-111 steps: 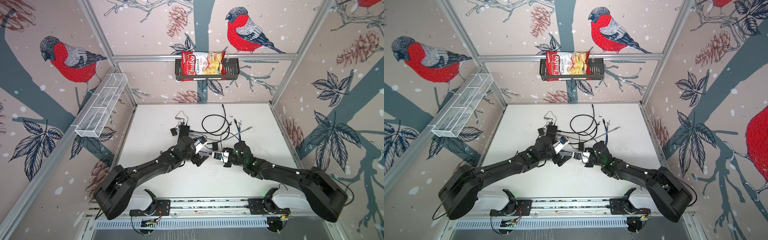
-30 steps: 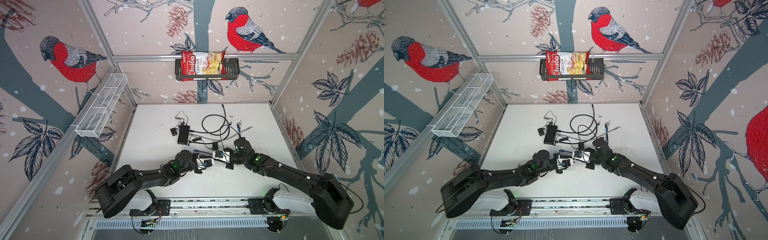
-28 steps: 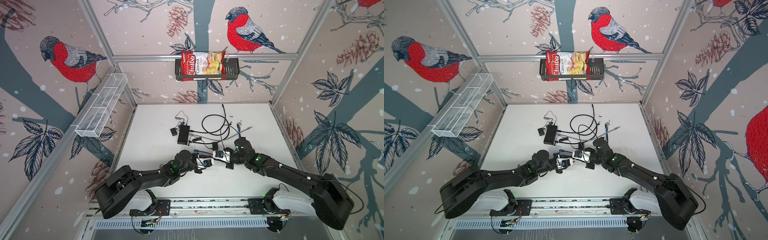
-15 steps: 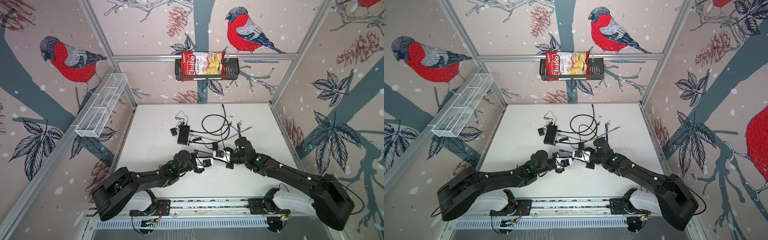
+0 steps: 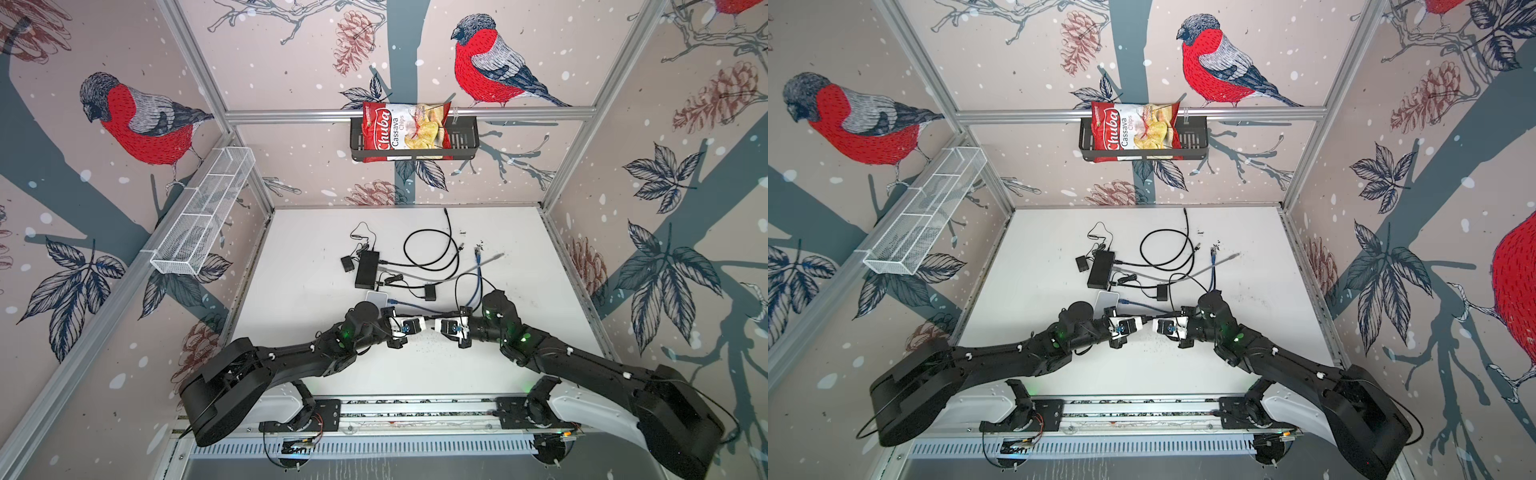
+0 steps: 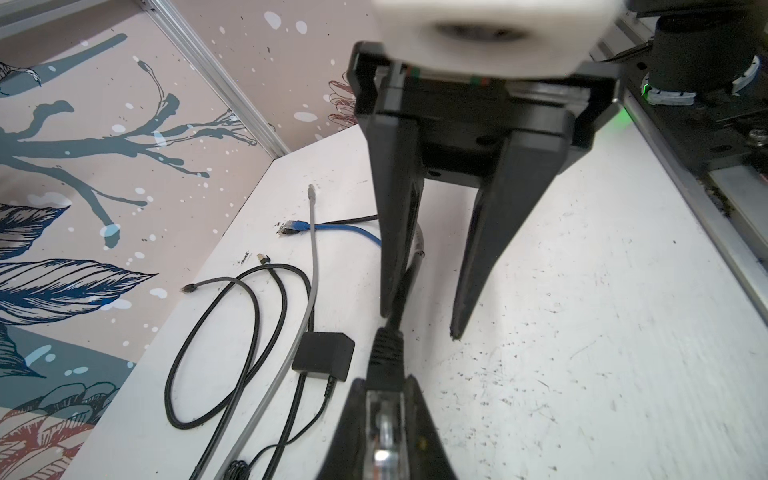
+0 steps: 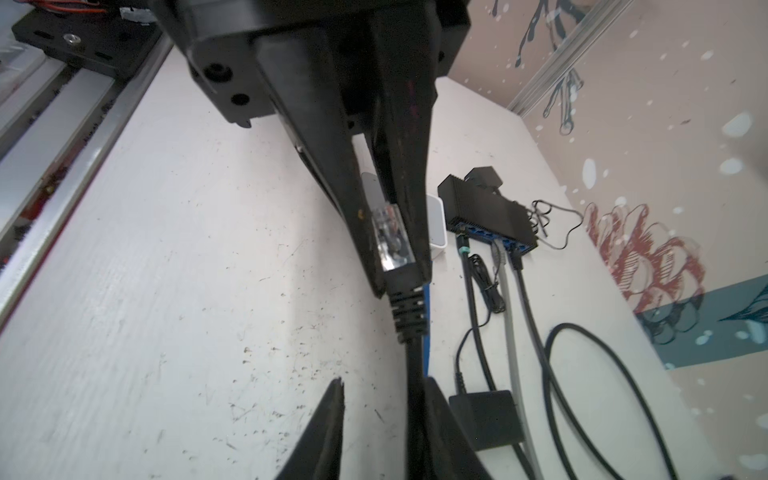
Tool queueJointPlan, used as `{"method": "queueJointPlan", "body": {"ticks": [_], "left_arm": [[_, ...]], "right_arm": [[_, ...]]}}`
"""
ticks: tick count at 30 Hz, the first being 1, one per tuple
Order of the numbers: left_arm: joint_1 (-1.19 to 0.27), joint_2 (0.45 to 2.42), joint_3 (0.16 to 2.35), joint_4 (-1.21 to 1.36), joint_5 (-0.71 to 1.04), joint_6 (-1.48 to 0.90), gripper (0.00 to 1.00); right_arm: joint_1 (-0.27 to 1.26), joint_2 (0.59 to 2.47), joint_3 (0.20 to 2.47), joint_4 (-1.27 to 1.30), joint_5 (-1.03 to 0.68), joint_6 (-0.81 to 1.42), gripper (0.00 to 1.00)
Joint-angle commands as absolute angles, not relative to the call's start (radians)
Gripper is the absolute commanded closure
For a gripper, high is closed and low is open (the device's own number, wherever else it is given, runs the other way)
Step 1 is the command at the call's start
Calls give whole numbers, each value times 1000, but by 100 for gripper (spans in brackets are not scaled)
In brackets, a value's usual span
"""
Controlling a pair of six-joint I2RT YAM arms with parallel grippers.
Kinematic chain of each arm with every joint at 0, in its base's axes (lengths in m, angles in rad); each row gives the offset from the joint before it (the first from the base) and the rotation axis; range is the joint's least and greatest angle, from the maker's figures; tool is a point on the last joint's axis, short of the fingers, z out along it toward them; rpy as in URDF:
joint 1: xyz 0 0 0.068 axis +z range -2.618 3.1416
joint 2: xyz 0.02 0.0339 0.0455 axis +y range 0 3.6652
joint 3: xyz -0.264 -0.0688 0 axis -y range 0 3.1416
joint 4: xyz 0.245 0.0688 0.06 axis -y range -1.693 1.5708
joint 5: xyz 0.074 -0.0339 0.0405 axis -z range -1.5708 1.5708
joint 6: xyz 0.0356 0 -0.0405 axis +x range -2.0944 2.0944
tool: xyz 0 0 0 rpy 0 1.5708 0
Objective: Insert the plug into the switch port
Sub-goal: 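Pass the black plug to the right gripper while the left gripper releases it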
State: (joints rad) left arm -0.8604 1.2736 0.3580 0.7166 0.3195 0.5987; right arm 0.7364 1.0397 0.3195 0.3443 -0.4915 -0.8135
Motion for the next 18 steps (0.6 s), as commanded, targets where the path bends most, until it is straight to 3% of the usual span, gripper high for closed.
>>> {"method": "queueJointPlan", "body": {"ticks": [1, 18], "left_arm": [[-853, 1269, 365, 727, 363, 560, 95], [-841, 1279, 390, 694, 428, 546, 95]], "right_arm": [[739, 1029, 302, 474, -486, -836, 68], [758, 1098, 334, 529, -531, -841, 70]]}}
